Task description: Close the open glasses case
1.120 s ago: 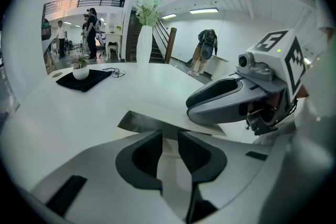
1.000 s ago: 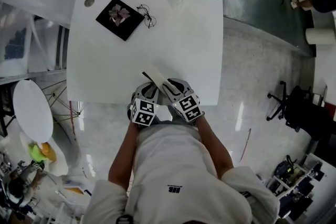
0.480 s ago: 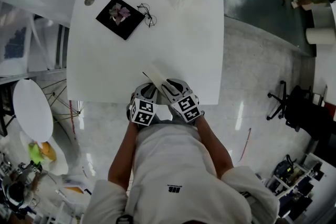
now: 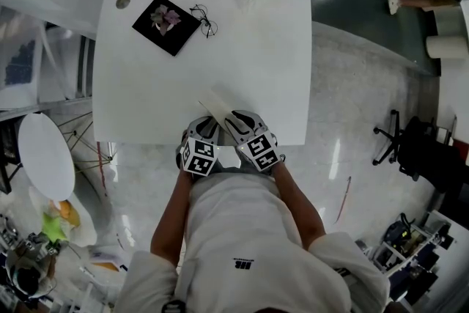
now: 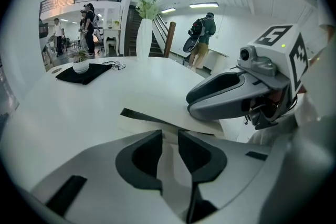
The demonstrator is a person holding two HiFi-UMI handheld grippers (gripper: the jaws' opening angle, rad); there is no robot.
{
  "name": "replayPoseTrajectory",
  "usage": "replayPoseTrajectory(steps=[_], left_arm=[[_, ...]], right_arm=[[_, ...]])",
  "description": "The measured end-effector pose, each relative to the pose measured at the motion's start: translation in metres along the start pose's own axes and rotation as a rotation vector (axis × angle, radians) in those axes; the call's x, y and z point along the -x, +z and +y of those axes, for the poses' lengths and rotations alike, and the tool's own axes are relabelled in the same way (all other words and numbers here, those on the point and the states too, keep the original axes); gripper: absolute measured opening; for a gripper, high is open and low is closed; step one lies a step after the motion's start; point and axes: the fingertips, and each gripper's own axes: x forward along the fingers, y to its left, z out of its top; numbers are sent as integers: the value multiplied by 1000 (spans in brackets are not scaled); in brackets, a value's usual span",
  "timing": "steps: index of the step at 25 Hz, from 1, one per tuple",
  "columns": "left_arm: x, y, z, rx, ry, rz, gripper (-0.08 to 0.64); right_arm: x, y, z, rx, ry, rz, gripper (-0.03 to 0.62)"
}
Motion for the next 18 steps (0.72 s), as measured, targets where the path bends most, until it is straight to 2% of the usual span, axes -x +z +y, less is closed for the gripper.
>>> replayPoseTrajectory(steps=[11,18], left_arm=[[-2,-11,2,-8,-1,42,107],[-1,-15,1,-27,-15,60,112]], right_arm=[[-2,-1,8,6,-12,34,109],[-9,-4,12,71,-50,7,121]])
